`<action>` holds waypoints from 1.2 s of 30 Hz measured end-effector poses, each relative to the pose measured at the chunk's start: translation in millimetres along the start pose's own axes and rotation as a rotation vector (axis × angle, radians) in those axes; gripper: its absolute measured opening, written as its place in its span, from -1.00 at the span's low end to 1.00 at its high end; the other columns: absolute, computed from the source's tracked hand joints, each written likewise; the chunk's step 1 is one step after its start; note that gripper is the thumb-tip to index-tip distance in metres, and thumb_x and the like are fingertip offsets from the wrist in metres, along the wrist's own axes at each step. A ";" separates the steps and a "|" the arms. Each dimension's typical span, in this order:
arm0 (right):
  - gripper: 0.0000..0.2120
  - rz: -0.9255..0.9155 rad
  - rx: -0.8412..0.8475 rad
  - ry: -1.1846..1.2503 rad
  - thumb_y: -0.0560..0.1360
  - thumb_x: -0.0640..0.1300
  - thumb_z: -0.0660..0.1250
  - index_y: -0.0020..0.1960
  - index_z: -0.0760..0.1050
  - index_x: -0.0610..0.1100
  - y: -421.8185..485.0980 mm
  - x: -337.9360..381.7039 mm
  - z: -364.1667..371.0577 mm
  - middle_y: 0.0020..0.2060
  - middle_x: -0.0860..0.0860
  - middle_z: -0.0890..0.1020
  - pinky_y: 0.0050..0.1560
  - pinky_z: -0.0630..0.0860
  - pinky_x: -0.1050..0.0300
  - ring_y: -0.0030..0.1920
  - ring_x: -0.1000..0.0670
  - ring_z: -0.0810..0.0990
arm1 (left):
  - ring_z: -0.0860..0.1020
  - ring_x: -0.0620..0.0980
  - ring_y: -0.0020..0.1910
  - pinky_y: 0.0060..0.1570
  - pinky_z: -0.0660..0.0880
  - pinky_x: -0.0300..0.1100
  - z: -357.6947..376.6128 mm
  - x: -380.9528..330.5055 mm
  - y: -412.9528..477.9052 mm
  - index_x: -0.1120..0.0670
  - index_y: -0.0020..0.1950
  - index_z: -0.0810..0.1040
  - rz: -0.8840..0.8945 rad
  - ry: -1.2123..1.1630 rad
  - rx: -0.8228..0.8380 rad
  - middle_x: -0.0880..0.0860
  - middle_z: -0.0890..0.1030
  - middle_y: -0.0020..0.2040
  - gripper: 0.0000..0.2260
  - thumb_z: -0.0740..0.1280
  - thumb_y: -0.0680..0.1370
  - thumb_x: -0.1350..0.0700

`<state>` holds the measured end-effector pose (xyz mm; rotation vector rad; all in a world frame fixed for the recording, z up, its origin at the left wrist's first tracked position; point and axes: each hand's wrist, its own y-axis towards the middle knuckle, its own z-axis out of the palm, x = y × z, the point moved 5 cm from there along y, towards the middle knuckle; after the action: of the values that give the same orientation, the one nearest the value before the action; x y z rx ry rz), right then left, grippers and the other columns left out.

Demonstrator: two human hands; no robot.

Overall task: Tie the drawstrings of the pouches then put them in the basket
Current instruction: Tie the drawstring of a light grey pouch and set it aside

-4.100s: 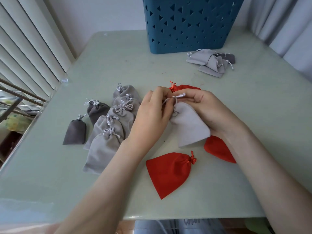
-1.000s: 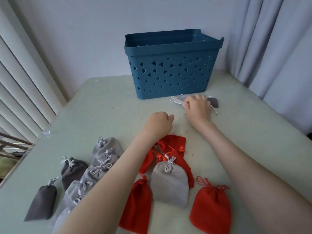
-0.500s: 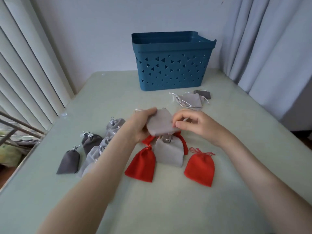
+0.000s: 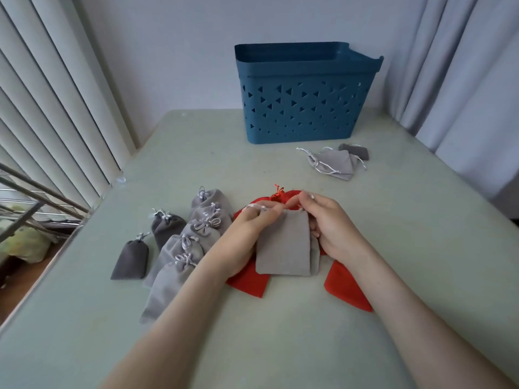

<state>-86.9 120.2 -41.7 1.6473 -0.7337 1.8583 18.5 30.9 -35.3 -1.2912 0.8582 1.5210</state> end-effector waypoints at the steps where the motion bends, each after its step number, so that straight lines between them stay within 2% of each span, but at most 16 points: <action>1: -0.68 0.010 -0.027 0.021 0.63 -0.04 0.12 -0.13 0.56 -0.15 0.3 -1.3 -2.2 -0.54 0.08 0.41 -0.60 0.11 0.30 -0.58 0.14 0.22 | 0.58 0.02 0.05 0.13 0.47 -0.08 -1.5 0.4 0.6 0.24 0.13 0.55 -0.003 -0.031 0.012 0.12 0.64 0.05 -0.71 0.25 0.57 0.04; 3: -0.63 0.025 -0.063 0.053 0.63 0.02 0.07 -0.09 0.56 -0.15 2.1 -3.7 -4.5 -0.57 0.10 0.39 -0.61 0.09 0.28 -0.61 0.14 0.21 | 0.56 0.07 0.14 0.23 0.43 -0.04 -6.9 1.2 2.6 0.21 0.19 0.54 -0.024 -0.109 -0.014 0.19 0.61 0.15 -0.66 0.18 0.58 0.01; 5: -0.61 0.025 -0.070 0.055 0.63 0.04 0.07 -0.09 0.56 -0.15 3.2 -4.2 -3.7 -0.57 0.08 0.36 -0.61 0.09 0.27 -0.61 0.14 0.20 | 0.56 0.08 0.16 0.25 0.42 -0.02 -10.4 2.2 4.9 0.18 0.22 0.53 -0.022 -0.146 -0.044 0.18 0.60 0.18 -0.62 0.14 0.57 -0.03; 9: -0.62 0.027 -0.041 0.034 0.63 0.02 0.08 -0.16 0.54 -0.15 2.6 -2.8 -1.3 -0.60 0.06 0.30 -0.62 0.12 0.29 -0.62 0.14 0.21 | 0.58 0.00 0.15 0.20 0.49 -0.12 -9.1 2.3 6.6 0.12 0.12 0.57 0.018 -0.228 -0.052 0.07 0.64 0.12 -0.60 0.13 0.51 -0.12; 11: -0.62 0.034 -0.021 0.027 0.63 0.01 0.07 -0.16 0.54 -0.16 1.7 -1.3 -2.0 -0.63 0.07 0.30 -0.62 0.14 0.31 -0.62 0.14 0.21 | 0.60 -0.06 0.10 0.13 0.51 -0.18 -11.7 2.4 8.2 0.10 0.04 0.59 0.031 -0.280 -0.088 0.03 0.67 0.02 -0.59 0.12 0.49 -0.16; 14: -0.63 0.036 -0.008 0.017 0.64 -0.01 0.08 -0.16 0.55 -0.16 1.8 -0.8 -3.2 -0.62 0.06 0.32 -0.62 0.16 0.32 -0.61 0.14 0.21 | 0.59 -0.04 0.08 0.12 0.47 -0.15 -14.9 3.6 9.4 0.10 -0.05 0.60 0.018 -0.375 -0.117 0.03 0.66 -0.05 -0.57 0.11 0.50 -0.19; 19: -0.64 0.042 0.006 0.000 0.64 -0.02 0.09 -0.15 0.55 -0.14 3.1 -2.4 -3.2 -0.61 0.06 0.31 -0.60 0.16 0.32 -0.61 0.14 0.21 | 0.63 -0.09 -0.16 -0.06 0.46 -0.17 -17.5 3.0 9.0 0.08 -0.19 0.53 -0.046 -0.524 -0.165 0.02 0.63 -0.16 -0.64 0.09 0.62 -0.07; 22: -0.64 0.033 0.021 0.019 0.64 -0.02 0.08 -0.14 0.55 -0.15 4.0 -4.3 -3.9 -0.61 0.04 0.30 -0.60 0.15 0.30 -0.60 0.12 0.20 | 0.58 -0.16 -0.29 -0.13 0.43 -0.21 -22.4 4.2 9.2 0.01 -0.23 0.47 -0.029 -0.497 -0.236 -0.06 0.61 -0.21 -0.69 0.08 0.64 -0.02; 25: -0.64 0.006 -0.013 0.166 0.64 -0.04 0.07 -0.15 0.50 -0.21 7.8 -5.4 -9.8 -0.61 0.03 0.27 -0.60 0.13 0.27 -0.60 0.10 0.18 | 0.47 -0.18 -0.34 -0.24 0.32 -0.26 -36.0 2.7 12.4 -0.03 -0.26 0.40 0.055 -0.504 -0.325 -0.12 0.61 -0.22 -0.71 0.08 0.64 -0.01; 28: -0.66 0.009 -0.153 0.380 0.65 -0.08 0.05 -0.19 0.42 -0.20 13.6 -8.8 -23.7 -0.62 0.06 0.26 -0.61 0.15 0.29 -0.61 0.13 0.19 | 0.41 -0.16 -0.33 -0.28 0.25 -0.25 -54.1 -1.4 14.2 -0.01 -0.29 0.32 0.168 -0.462 -0.465 -0.12 0.62 -0.26 -0.70 0.06 0.65 0.06; 31: -0.66 0.041 -0.219 0.505 0.66 -0.09 0.03 -0.21 0.38 -0.19 16.2 -13.7 -29.4 -0.62 0.06 0.30 -0.58 0.22 0.30 -0.60 0.13 0.25 | 0.53 -0.14 -0.25 -0.20 0.35 -0.23 -52.6 -2.5 11.9 0.03 -0.29 0.28 0.215 -0.342 -0.519 -0.08 0.59 -0.36 -0.68 0.02 0.66 0.10; 33: -0.68 0.015 -0.176 0.530 0.65 -0.12 0.04 -0.20 0.40 -0.20 16.1 -9.2 -28.4 -0.57 0.04 0.38 -0.52 0.31 0.30 -0.54 0.12 0.33 | 0.61 -0.06 -0.16 -0.11 0.44 -0.18 -48.2 -5.2 10.4 0.05 -0.27 0.28 0.260 -0.364 -0.508 -0.05 0.54 -0.43 -0.68 0.00 0.68 0.06; 34: -0.72 -0.007 -0.132 0.515 0.64 -0.15 0.06 -0.18 0.42 -0.20 14.4 -4.2 -26.2 -0.54 0.03 0.44 -0.46 0.37 0.30 -0.50 0.12 0.39 | 0.62 -0.03 -0.21 -0.12 0.47 -0.17 -47.9 -7.1 9.4 0.06 -0.25 0.29 0.284 -0.382 -0.508 -0.04 0.48 -0.47 -0.67 -0.01 0.68 0.04; 36: -0.81 -0.060 -0.015 0.433 0.60 -0.27 0.10 -0.11 0.46 -0.19 8.6 8.1 -19.2 -0.43 0.02 0.56 -0.34 0.47 0.30 -0.39 0.11 0.51 | 0.52 -0.03 -0.46 -0.28 0.43 -0.20 -49.3 -11.7 8.1 0.08 -0.23 0.31 0.321 -0.382 -0.514 -0.03 0.34 -0.54 -0.67 -0.02 0.68 0.01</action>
<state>-107.2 128.1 -36.1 1.1795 -0.5044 2.0603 27.0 -19.7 -34.3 -1.1817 0.4495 2.2611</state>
